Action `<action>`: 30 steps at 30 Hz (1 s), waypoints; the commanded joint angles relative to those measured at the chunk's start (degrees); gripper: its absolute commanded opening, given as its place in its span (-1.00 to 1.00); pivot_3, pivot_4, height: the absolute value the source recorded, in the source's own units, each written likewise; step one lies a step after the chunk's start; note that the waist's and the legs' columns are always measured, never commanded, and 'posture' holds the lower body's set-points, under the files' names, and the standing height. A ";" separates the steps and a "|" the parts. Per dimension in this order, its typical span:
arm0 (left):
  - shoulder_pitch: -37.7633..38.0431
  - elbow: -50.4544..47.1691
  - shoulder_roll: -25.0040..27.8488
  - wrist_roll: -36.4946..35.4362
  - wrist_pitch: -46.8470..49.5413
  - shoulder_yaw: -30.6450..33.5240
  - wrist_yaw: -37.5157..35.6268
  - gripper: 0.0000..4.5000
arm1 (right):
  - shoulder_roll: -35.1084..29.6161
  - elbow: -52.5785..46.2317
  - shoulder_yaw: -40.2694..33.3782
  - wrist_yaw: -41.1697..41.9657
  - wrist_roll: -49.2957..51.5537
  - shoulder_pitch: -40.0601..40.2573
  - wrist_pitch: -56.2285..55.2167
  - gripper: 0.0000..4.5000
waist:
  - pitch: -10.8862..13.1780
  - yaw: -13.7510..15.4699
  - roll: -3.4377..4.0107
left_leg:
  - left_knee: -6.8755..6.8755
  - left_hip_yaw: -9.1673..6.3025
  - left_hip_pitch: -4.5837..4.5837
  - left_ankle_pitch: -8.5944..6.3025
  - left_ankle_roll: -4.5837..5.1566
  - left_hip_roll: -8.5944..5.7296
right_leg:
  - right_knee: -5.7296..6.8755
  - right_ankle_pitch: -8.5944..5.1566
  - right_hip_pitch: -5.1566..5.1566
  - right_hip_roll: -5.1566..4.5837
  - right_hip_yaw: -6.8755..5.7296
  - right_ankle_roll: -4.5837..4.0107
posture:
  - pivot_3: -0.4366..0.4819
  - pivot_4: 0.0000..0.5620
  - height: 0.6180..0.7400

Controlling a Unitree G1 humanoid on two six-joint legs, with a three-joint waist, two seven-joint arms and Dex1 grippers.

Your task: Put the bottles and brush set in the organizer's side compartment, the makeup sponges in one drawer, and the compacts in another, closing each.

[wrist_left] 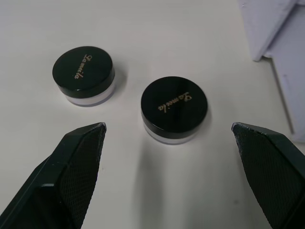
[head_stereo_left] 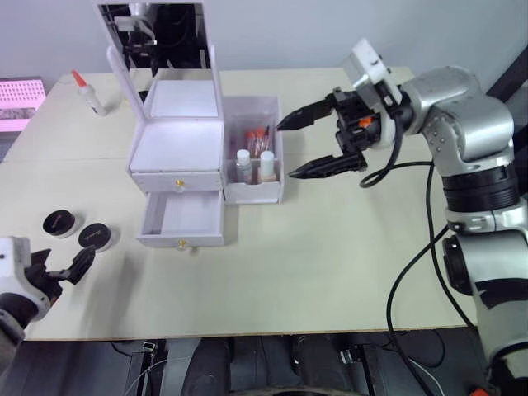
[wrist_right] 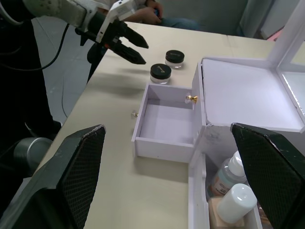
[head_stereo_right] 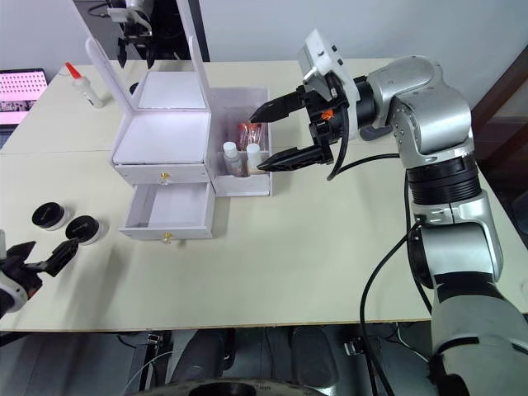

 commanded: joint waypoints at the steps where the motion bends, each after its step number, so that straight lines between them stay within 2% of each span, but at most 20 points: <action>1: -4.10 3.69 2.35 2.76 1.50 -2.36 0.70 0.98 | -0.74 -1.07 -1.06 -0.55 -0.93 -1.68 -1.94 1.00 | 0.00 0.02 0.00 | 0.01 0.00 0.00 0.01 -0.01 0.00 | 0.02 0.00 -0.01 0.00 0.00 0.00 | -0.05 -0.47 1.00; 8: -12.09 10.09 3.52 7.17 2.01 -8.97 -0.21 0.98 | -1.83 -2.99 -1.85 -1.94 -1.17 -1.22 -1.28 1.00 | 0.00 0.01 0.00 | 0.00 0.00 0.00 0.04 -0.07 0.00 | 0.22 0.01 -0.11 0.01 0.00 0.03 | -0.05 -0.47 1.00; 19: -16.65 12.54 1.47 10.06 3.30 -11.99 0.21 0.98 | -2.68 -4.57 -2.07 -3.77 -1.00 -0.66 -0.82 1.00 | 0.00 0.04 -0.01 | 0.00 -0.04 -0.01 0.08 -0.11 0.04 | 0.38 0.02 -0.20 0.06 0.02 0.04 | -0.05 -0.47 1.00; 20: -16.75 12.43 1.15 10.01 3.86 -11.87 0.46 0.75 | -2.74 -4.57 -2.10 -3.94 -1.01 -0.67 -0.85 1.00 | -0.01 0.04 -0.01 | 0.00 -0.04 -0.01 0.08 -0.11 0.04 | 0.38 0.02 -0.20 0.06 0.02 0.04 | -0.05 -0.47 1.00; 22: -16.76 12.22 0.93 10.15 4.53 -11.82 0.71 0.44 | -2.80 -4.55 -2.11 -4.16 -1.04 -0.67 -0.98 1.00 | -0.01 0.04 -0.01 | -0.01 -0.04 -0.01 0.08 -0.11 0.04 | 0.38 0.02 -0.21 0.06 0.02 0.05 | -0.05 -0.47 1.00; 23: -16.76 12.15 0.89 10.24 4.71 -11.79 0.71 0.20 | -2.82 -4.54 -2.10 -4.22 -1.01 -0.67 -1.02 1.00 | -0.01 0.04 -0.01 | -0.01 -0.04 -0.01 0.08 -0.11 0.04 | 0.39 0.02 -0.21 0.07 0.02 0.05 | -0.05 -0.47 1.00; 30: -17.59 11.88 1.06 11.06 4.22 -9.49 1.50 0.19 | -2.20 -2.87 -1.57 -4.83 -1.82 -0.93 -2.86 1.00 | -0.01 0.03 -0.01 | 0.00 -0.05 -0.01 0.09 -0.12 0.04 | 0.39 0.02 -0.21 0.07 0.02 0.04 | -0.05 -0.47 1.00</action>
